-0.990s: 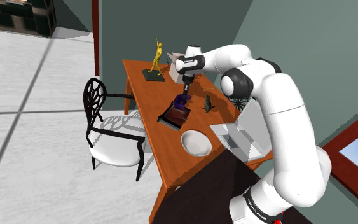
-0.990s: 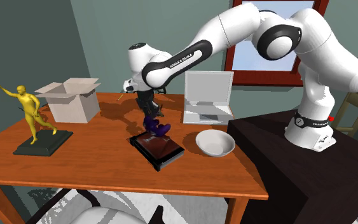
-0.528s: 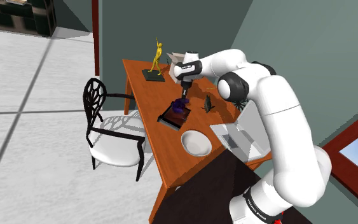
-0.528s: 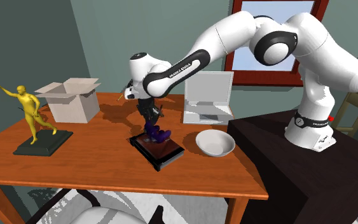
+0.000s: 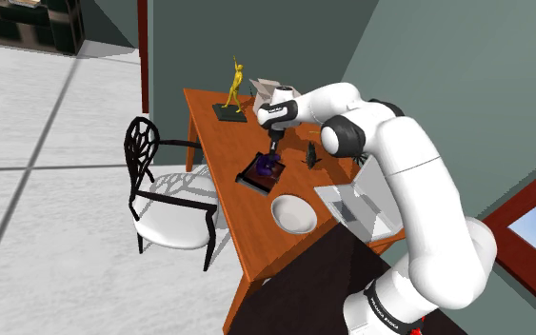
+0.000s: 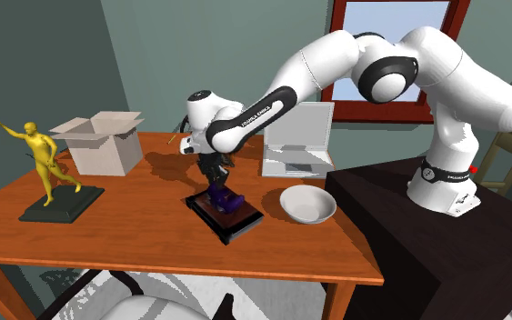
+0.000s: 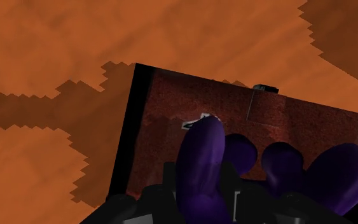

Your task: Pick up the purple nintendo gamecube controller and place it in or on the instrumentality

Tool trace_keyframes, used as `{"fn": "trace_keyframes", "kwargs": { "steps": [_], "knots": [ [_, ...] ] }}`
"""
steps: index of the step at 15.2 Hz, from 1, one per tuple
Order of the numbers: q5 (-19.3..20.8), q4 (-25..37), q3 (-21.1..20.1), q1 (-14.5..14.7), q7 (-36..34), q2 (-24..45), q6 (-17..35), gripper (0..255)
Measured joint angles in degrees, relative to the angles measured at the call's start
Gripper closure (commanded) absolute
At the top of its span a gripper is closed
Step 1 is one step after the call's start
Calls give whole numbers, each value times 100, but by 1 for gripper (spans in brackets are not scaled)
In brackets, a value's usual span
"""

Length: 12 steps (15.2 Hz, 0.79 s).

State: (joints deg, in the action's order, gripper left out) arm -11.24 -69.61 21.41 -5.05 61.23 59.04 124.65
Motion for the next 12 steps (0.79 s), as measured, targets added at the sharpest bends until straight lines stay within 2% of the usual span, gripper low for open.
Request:
{"fn": "trace_keyframes", "kwargs": {
  "steps": [8,9,12],
  "knots": [
    [-14,27,-17,-12,-7,86,63,255],
    [-14,29,-18,-13,-6,88,62,0],
    [-15,32,-20,-13,-7,94,60,0]
  ]
}}
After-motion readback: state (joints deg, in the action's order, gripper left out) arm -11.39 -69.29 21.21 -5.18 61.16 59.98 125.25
